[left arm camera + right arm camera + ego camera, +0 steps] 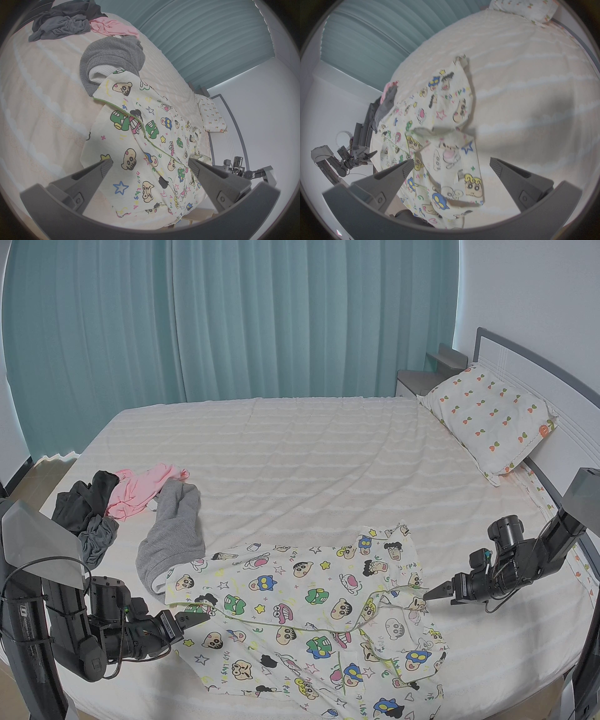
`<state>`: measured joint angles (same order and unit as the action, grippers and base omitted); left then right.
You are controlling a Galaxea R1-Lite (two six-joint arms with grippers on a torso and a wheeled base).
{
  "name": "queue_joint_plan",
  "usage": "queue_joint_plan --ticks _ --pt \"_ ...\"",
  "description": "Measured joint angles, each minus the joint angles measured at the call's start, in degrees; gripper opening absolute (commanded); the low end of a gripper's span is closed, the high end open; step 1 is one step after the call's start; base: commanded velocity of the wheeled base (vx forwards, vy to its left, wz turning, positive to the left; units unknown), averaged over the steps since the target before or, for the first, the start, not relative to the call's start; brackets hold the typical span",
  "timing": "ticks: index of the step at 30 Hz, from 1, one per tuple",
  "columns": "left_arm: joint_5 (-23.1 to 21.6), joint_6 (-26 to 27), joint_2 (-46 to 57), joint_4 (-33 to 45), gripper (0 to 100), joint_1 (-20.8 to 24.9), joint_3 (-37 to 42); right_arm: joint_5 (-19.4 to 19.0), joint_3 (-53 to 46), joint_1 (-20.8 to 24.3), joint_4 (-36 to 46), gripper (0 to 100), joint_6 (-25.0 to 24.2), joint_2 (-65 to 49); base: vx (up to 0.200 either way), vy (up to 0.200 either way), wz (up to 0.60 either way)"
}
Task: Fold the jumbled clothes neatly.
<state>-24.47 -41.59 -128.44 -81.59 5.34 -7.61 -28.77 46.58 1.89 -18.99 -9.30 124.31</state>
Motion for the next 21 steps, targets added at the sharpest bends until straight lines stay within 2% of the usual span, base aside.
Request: queue_joint_plan --ticks 3,11,15,21 --pt "0.0 0.0 0.0 0.0 100 0.0 0.0 -1.0 -1.6 -0.2 -4.2 100 -1.2 -0.9 0.000 0.000 0.00" --pt "0.0 0.0 0.0 0.0 100 0.0 0.0 -1.9 -5.4 2.2 -5.6 100 0.4 -2.0 0.000 0.000 0.00" --pt "0.0 0.0 0.0 0.0 100 0.0 0.1 -1.6 -5.6 6.5 -5.7 100 0.5 -1.6 0.000 0.000 0.00" --pt "0.1 0.0 0.0 0.0 100 0.0 0.1 -0.4 -3.1 10.3 -5.9 100 0.5 1.2 0.000 0.000 0.00"
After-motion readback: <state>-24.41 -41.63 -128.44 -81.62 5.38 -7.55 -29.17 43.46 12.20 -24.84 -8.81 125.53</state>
